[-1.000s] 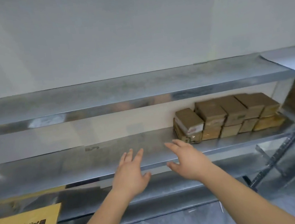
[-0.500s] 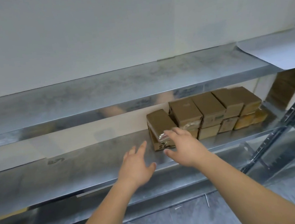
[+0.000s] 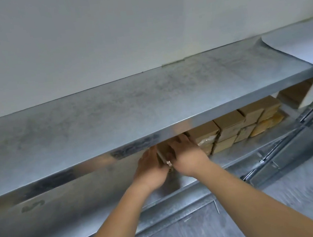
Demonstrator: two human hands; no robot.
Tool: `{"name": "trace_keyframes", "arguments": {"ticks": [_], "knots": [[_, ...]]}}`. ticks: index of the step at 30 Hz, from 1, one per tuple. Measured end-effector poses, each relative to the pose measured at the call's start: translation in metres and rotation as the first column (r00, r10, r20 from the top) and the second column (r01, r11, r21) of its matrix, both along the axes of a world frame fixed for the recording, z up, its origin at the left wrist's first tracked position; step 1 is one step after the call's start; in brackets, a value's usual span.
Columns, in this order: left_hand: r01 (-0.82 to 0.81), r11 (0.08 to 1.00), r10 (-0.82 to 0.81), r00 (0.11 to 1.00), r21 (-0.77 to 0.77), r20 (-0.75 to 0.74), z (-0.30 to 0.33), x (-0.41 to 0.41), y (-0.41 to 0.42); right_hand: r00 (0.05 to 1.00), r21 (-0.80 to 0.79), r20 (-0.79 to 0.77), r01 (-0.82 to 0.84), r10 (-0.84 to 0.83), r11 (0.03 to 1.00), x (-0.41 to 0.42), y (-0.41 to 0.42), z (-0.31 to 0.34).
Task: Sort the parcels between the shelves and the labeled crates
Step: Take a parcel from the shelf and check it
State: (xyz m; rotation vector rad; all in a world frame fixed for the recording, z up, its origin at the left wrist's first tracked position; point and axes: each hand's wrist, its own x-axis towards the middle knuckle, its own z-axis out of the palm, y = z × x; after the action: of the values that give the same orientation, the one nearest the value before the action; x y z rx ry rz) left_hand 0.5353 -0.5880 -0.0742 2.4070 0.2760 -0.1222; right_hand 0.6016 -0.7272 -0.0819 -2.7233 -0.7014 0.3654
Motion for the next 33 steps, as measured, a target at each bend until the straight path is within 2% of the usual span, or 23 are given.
{"name": "trace_keyframes", "arguments": {"ticks": [3,8,10,13,16,19,21,26,29,33], "knots": [[0.021,0.998,-0.021,1.000,-0.061,0.002,0.000,0.010,0.000,0.993,0.042,-0.088,0.089,-0.085,0.995,0.005,0.001,0.005],[-0.116,0.993,0.118,0.988,0.029,-0.096,-0.005,0.022,0.005,0.948,0.171,-0.217,0.273,-0.234,0.947,0.021,-0.005,-0.010],[-0.150,0.989,0.146,0.979,-0.018,-0.143,-0.004,0.023,0.005,0.933,0.121,-0.262,0.285,-0.246,0.951,0.029,-0.006,-0.022],[-0.144,0.987,0.132,0.978,-0.066,-0.158,0.004,0.021,0.002,0.938,0.059,-0.304,0.192,-0.166,0.980,0.042,-0.007,-0.034],[-0.159,0.986,0.148,0.974,-0.050,-0.172,0.016,0.013,-0.005,0.961,0.078,-0.270,0.090,-0.065,0.993,0.038,-0.010,-0.022],[-0.240,0.968,0.231,0.966,-0.078,-0.112,0.020,-0.002,-0.013,0.979,0.242,-0.202,0.027,0.023,0.970,0.018,-0.025,0.003],[-0.277,0.950,0.278,0.960,-0.146,-0.013,0.021,-0.020,-0.021,0.981,0.359,-0.181,-0.003,0.073,0.933,0.003,-0.040,0.016],[-0.331,0.922,0.373,0.898,-0.199,0.235,0.021,-0.069,-0.051,0.967,0.554,-0.151,-0.089,0.205,0.828,-0.030,-0.071,0.019],[-0.362,0.895,0.429,0.858,-0.259,0.284,0.021,-0.091,-0.067,0.957,0.605,-0.138,-0.123,0.256,0.787,-0.044,-0.081,0.018],[-0.507,0.825,0.562,0.786,-0.252,0.257,0.026,-0.121,-0.082,0.906,0.637,-0.290,-0.057,0.308,0.769,-0.056,-0.094,0.015]]}}
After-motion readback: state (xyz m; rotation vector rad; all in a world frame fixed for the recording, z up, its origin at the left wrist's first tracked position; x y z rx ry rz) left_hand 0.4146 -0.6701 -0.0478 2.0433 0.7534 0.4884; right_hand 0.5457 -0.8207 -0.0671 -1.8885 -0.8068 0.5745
